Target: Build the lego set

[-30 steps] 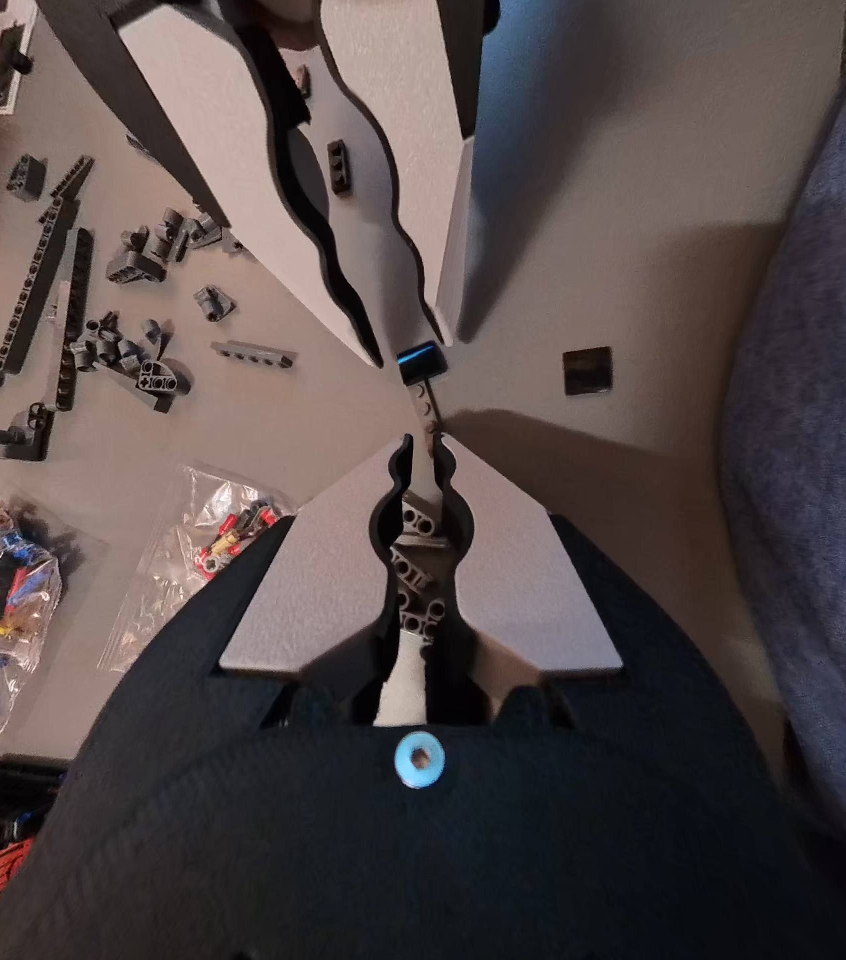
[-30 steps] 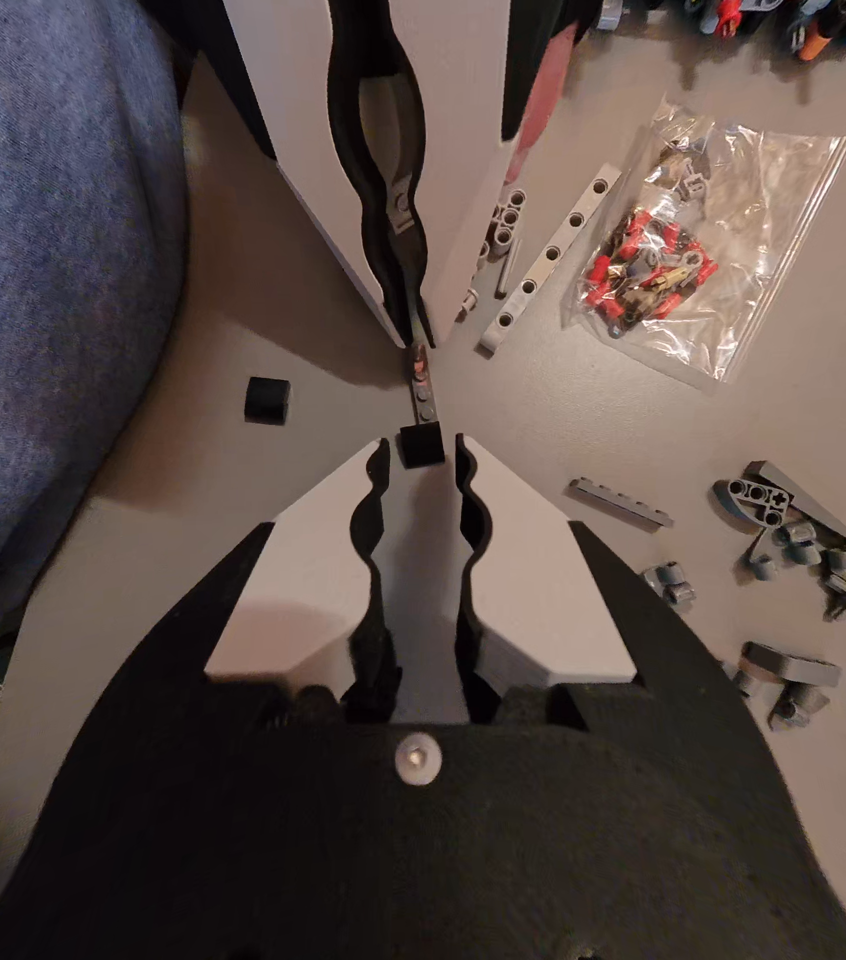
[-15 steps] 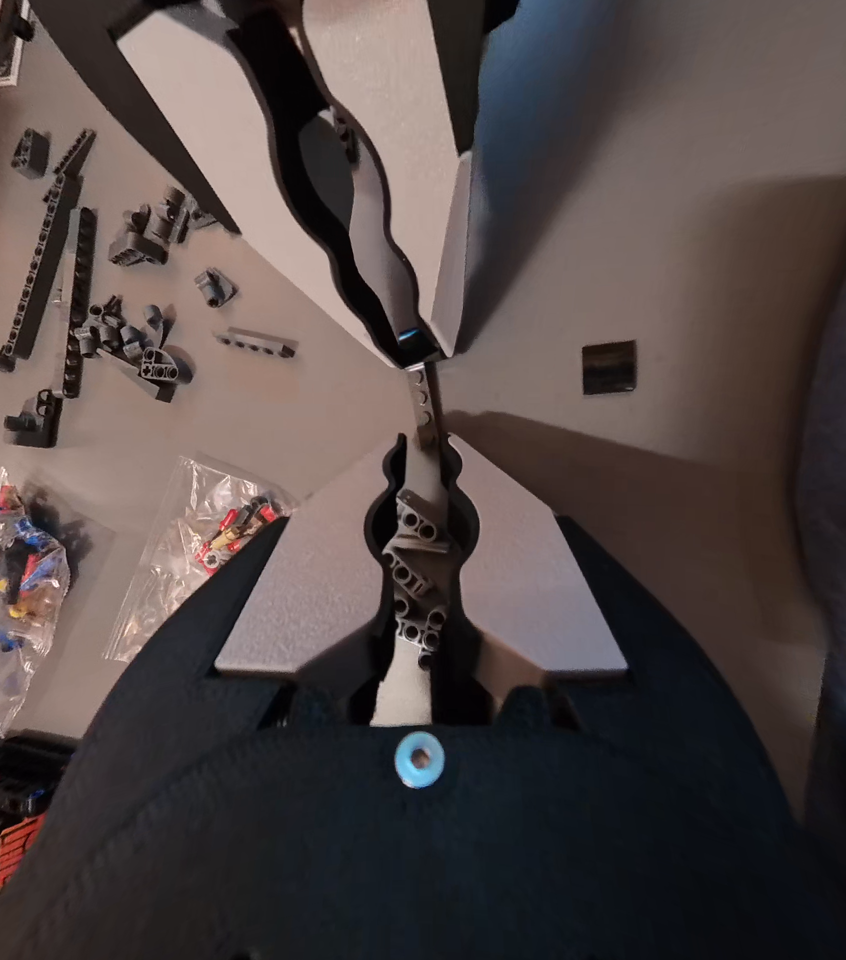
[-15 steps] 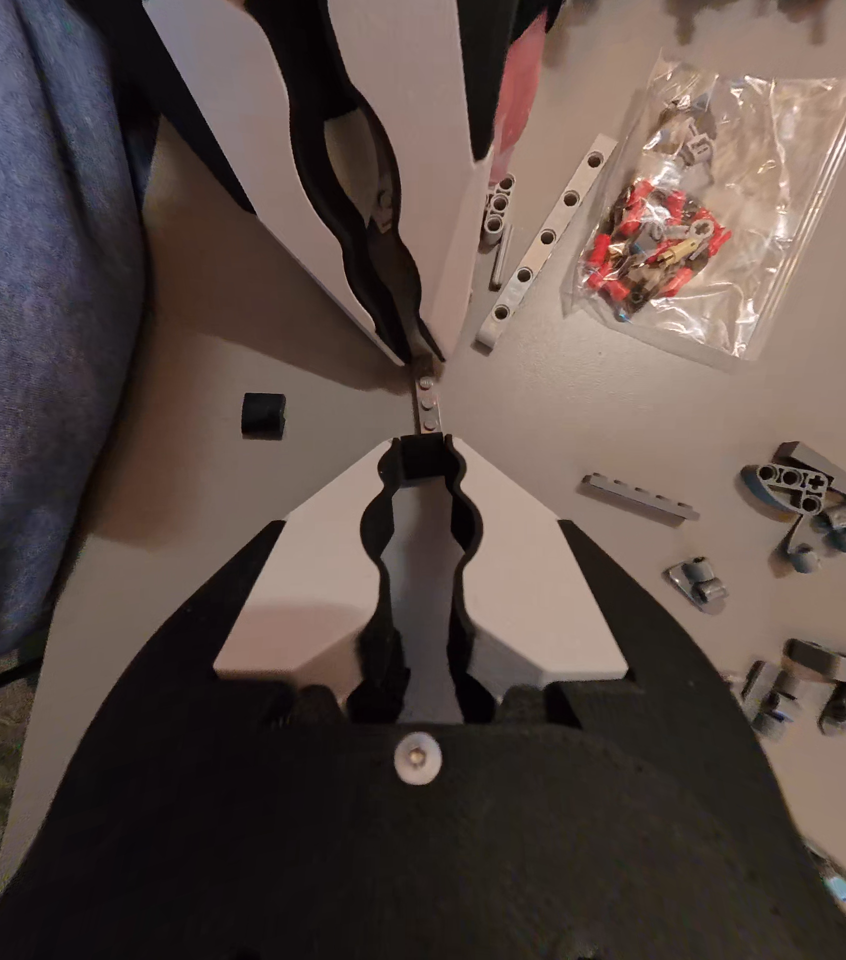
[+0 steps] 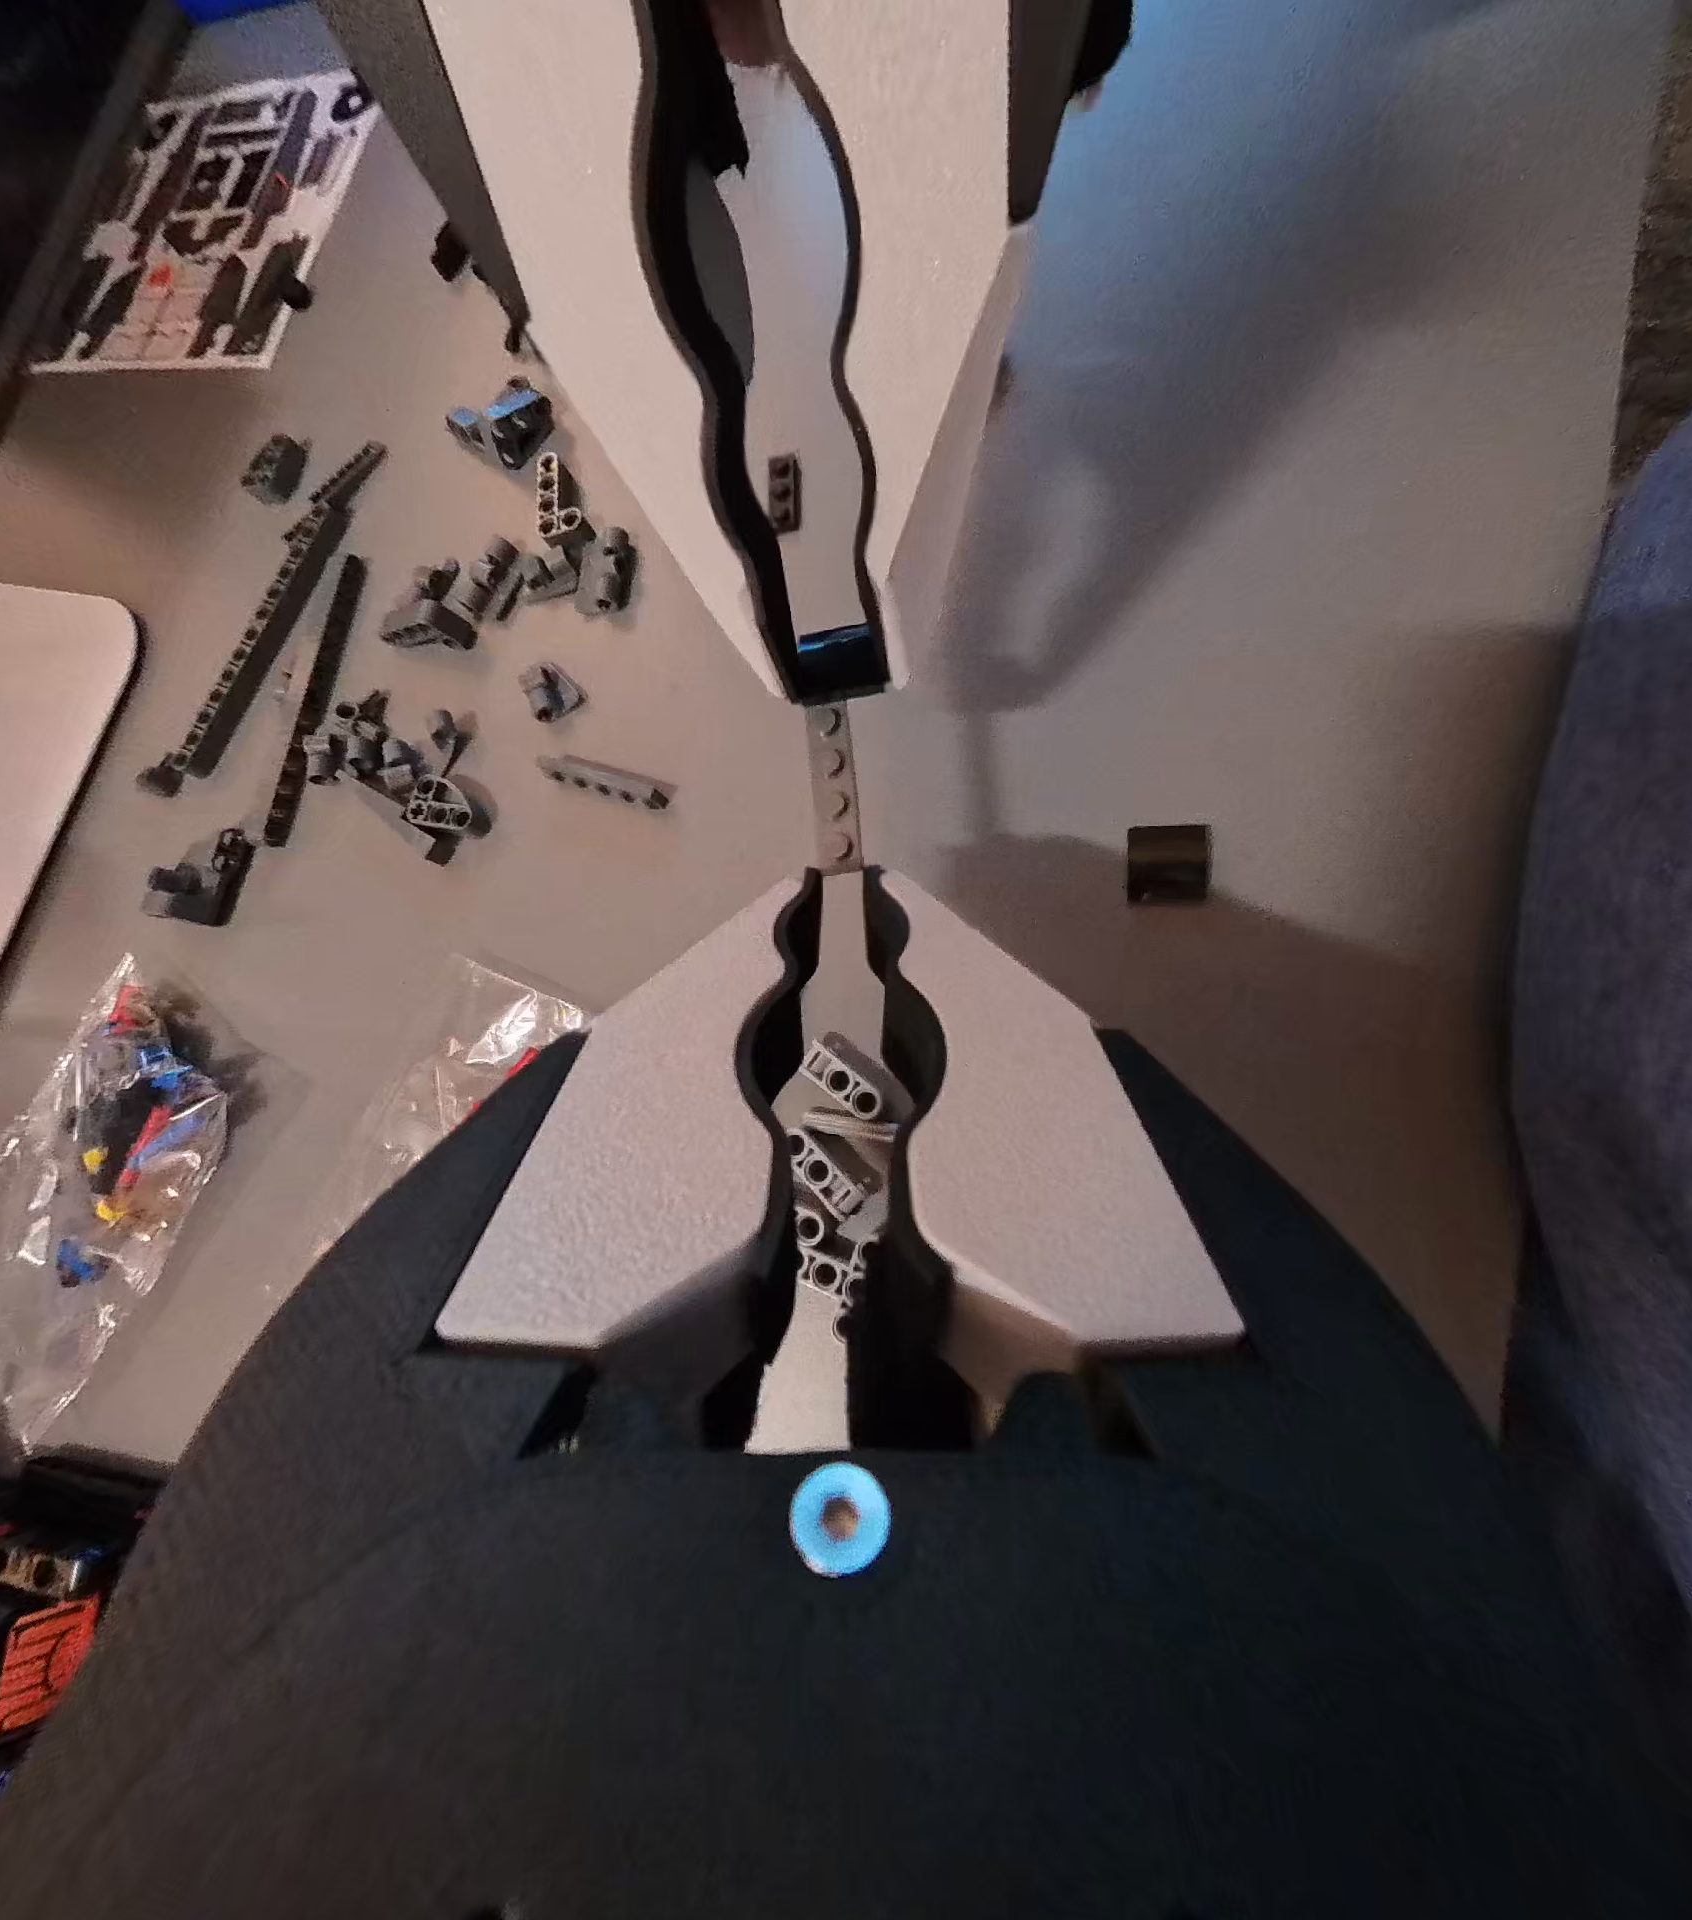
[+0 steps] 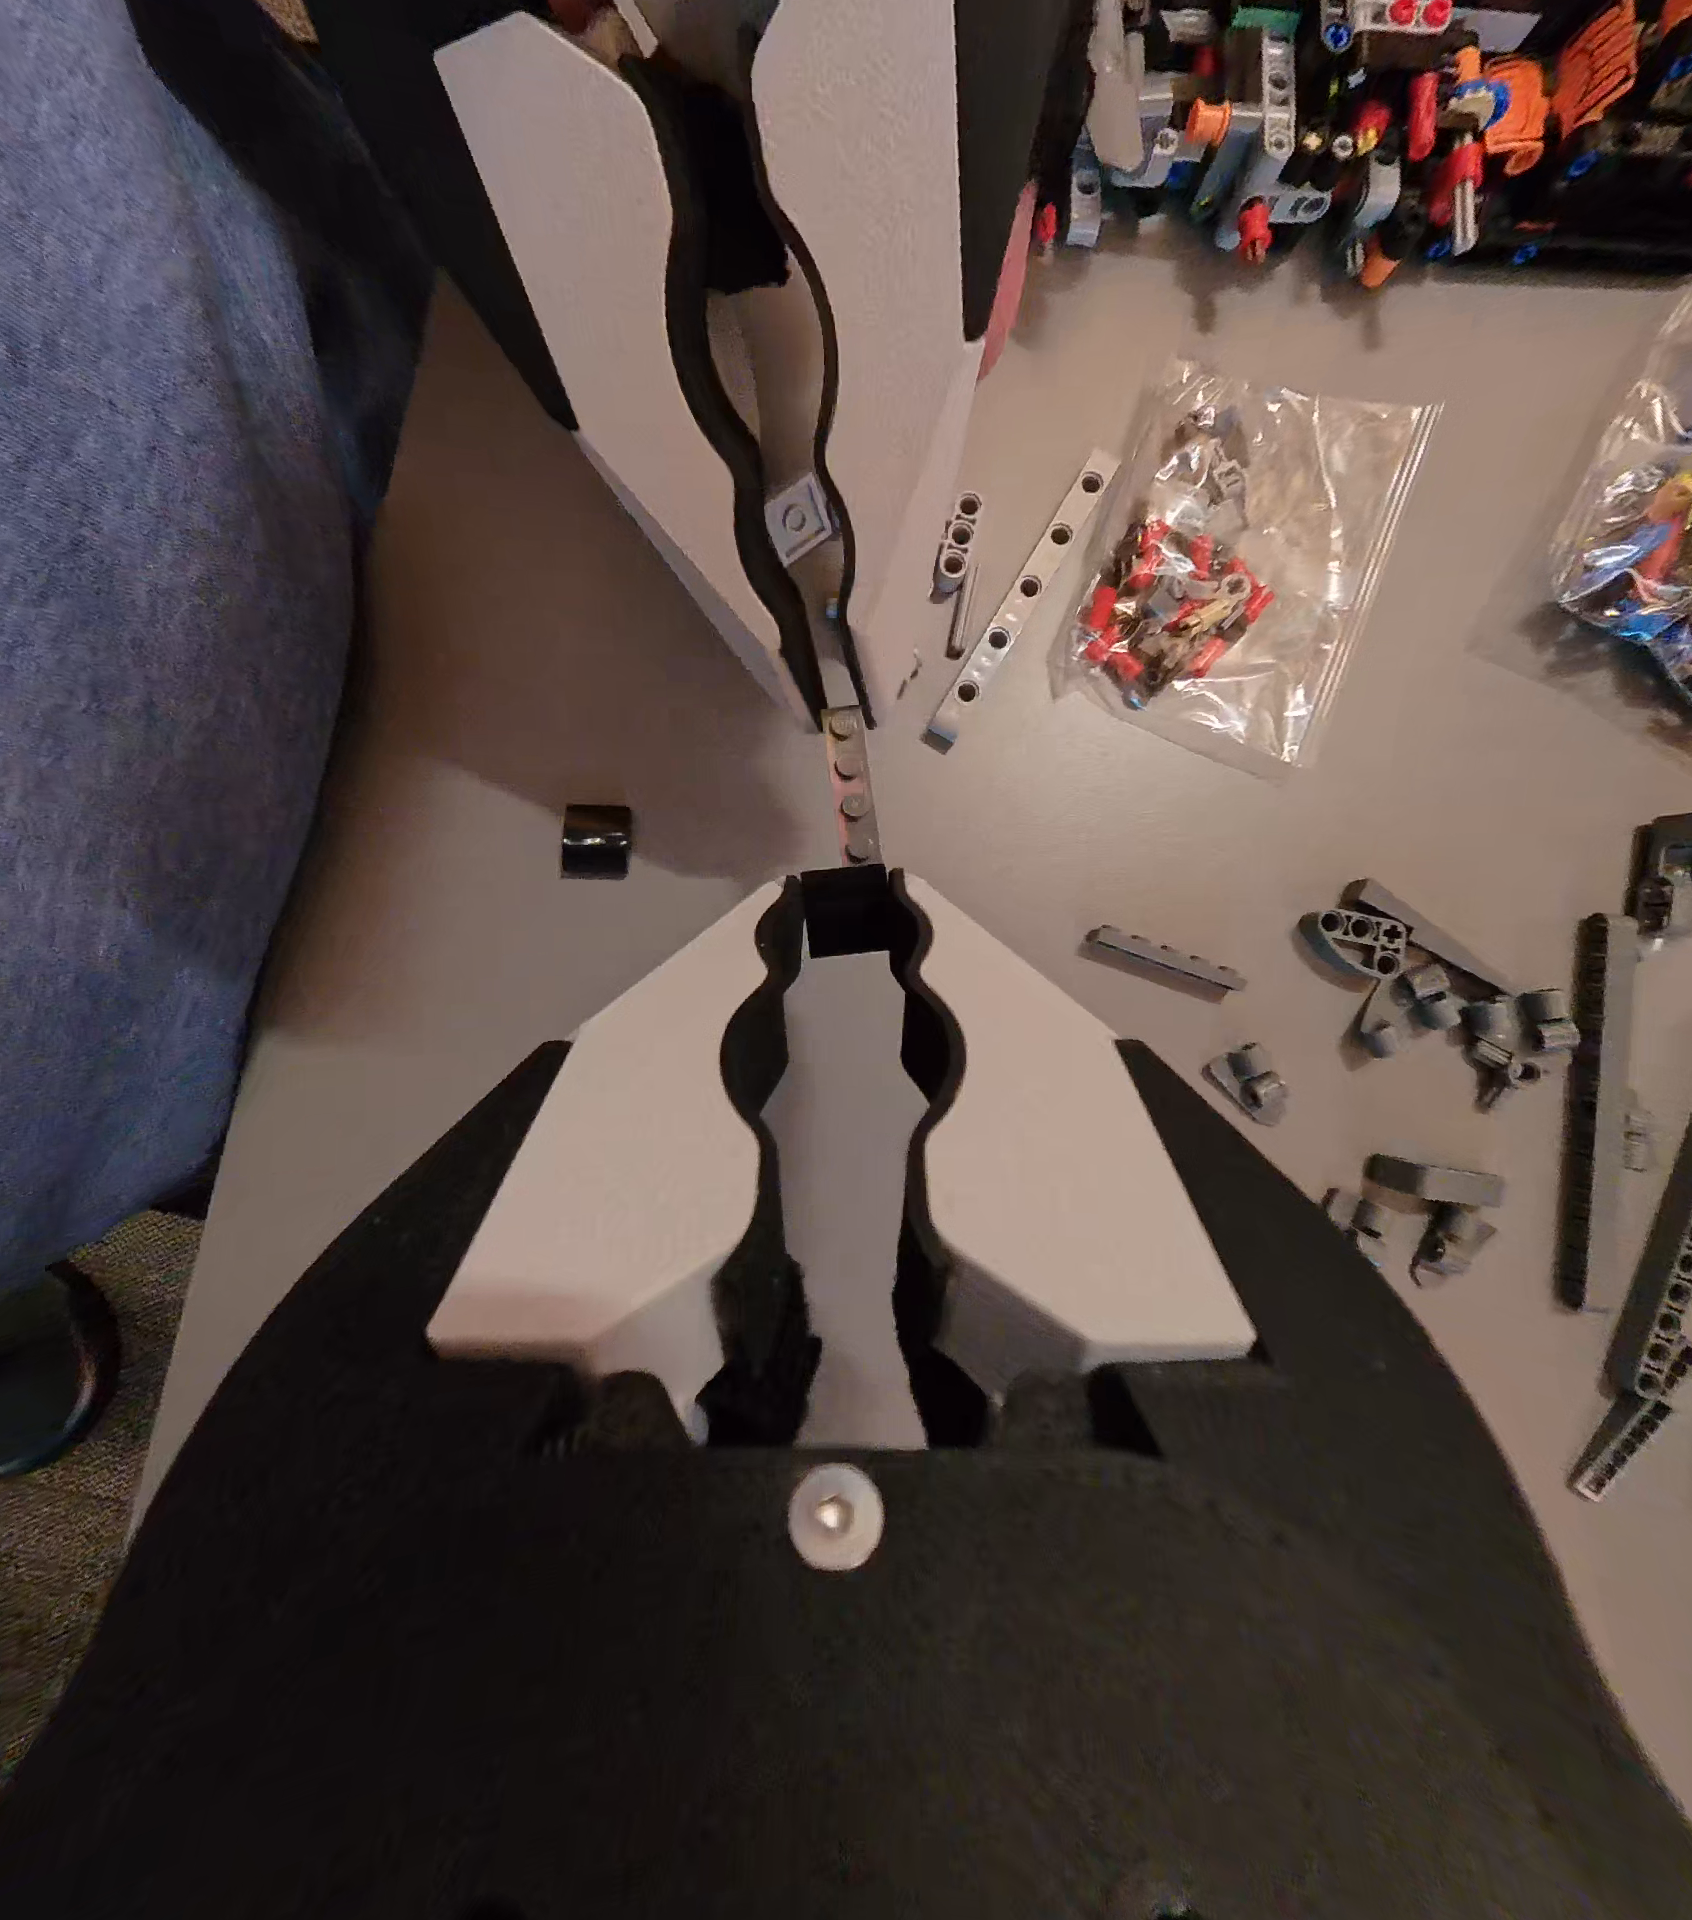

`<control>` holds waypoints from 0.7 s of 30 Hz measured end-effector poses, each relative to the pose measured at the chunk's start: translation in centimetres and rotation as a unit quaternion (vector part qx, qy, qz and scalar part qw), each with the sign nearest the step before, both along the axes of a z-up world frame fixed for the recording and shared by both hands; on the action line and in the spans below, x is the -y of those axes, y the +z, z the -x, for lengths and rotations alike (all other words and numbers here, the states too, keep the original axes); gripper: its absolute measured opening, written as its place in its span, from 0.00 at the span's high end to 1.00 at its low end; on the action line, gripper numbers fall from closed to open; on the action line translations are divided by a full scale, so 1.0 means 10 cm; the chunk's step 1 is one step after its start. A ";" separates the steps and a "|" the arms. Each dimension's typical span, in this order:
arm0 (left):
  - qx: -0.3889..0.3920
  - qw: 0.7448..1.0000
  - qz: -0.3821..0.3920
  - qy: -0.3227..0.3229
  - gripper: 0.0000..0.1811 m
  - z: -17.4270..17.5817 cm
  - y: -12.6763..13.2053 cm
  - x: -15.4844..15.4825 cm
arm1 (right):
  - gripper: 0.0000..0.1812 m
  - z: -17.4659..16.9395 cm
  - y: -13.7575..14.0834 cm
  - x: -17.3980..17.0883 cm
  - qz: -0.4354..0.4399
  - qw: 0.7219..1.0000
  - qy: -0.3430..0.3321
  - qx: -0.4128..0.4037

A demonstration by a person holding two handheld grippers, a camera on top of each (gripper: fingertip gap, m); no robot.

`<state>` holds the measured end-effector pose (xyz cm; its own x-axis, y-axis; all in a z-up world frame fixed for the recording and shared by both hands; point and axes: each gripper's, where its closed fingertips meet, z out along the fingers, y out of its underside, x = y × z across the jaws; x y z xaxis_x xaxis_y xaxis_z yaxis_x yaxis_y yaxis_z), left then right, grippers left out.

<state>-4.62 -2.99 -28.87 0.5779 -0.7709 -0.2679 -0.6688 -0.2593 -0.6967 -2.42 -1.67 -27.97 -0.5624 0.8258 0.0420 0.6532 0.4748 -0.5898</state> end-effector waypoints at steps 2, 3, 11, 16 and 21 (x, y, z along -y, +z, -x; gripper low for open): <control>0.012 1.000 -0.004 -0.002 0.97 0.00 0.03 0.02 | 0.92 0.00 0.04 0.01 0.001 1.000 -0.003 -0.002; 0.014 1.000 -0.006 -0.001 1.00 0.01 0.04 0.02 | 0.92 0.00 0.05 0.03 0.001 1.000 -0.004 -0.002; 0.018 0.999 -0.036 -0.004 0.97 0.13 0.13 0.00 | 0.92 0.04 0.05 0.07 0.017 0.999 -0.028 -0.001; 0.047 0.998 -0.035 -0.011 0.91 0.17 0.21 -0.01 | 0.92 0.06 0.10 0.03 0.047 0.998 -0.049 -0.015; 0.104 0.994 -0.007 -0.025 0.91 0.10 0.27 -0.04 | 0.92 0.04 0.18 0.03 0.010 0.998 -0.040 -0.043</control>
<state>-5.64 -2.60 -26.13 0.5838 -0.7964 -0.1577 -0.5211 -0.2186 -0.8250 -2.78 -1.93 -26.21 -0.4901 0.8687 0.0711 0.6343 0.4114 -0.6545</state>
